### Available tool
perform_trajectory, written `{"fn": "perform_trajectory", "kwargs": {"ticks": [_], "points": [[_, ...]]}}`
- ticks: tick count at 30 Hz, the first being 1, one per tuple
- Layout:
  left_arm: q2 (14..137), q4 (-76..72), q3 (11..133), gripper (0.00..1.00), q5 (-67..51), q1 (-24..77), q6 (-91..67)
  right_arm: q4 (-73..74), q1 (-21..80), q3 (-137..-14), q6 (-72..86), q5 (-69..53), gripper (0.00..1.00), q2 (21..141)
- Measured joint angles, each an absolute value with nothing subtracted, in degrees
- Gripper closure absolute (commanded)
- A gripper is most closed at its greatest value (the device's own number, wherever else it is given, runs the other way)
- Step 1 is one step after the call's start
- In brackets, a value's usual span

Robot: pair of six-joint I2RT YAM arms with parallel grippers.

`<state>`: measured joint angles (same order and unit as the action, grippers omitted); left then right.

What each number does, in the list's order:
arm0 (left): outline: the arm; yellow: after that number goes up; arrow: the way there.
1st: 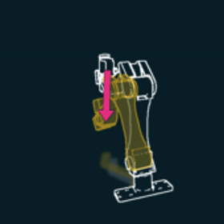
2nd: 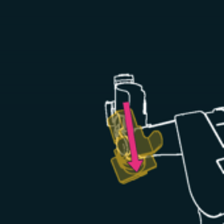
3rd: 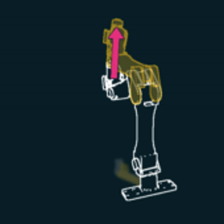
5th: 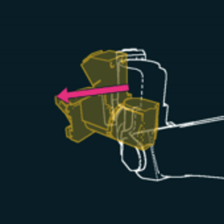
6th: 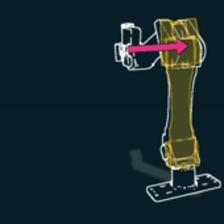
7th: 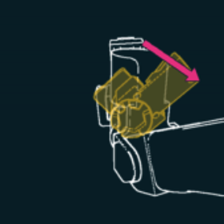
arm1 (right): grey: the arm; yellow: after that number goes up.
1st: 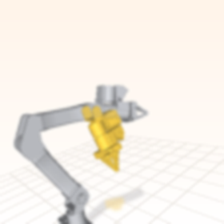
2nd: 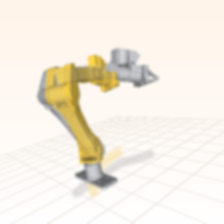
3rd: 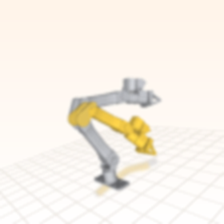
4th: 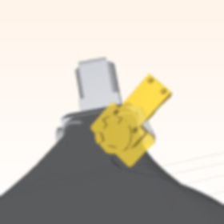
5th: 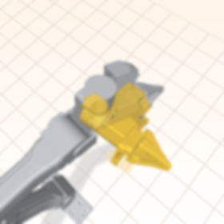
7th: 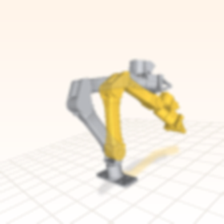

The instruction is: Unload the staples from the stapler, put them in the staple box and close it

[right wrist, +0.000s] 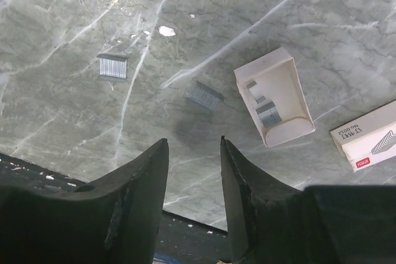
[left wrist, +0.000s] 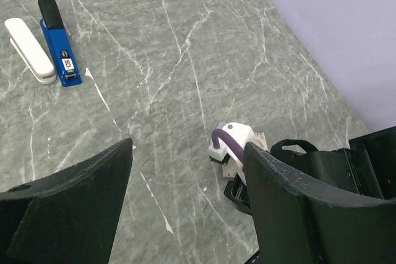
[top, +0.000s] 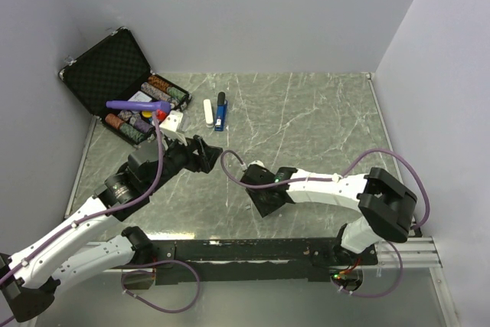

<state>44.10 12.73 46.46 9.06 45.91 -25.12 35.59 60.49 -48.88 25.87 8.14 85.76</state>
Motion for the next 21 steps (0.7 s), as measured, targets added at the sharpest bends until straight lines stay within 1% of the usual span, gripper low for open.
{"fn": "perform_trajectory", "kwargs": {"ticks": [21], "points": [[44.12, 12.73, 46.22, 0.23, 8.93, 45.91, -25.1, 32.12, 57.69, -50.09, 23.59, 6.46, 0.49, 90.5]]}}
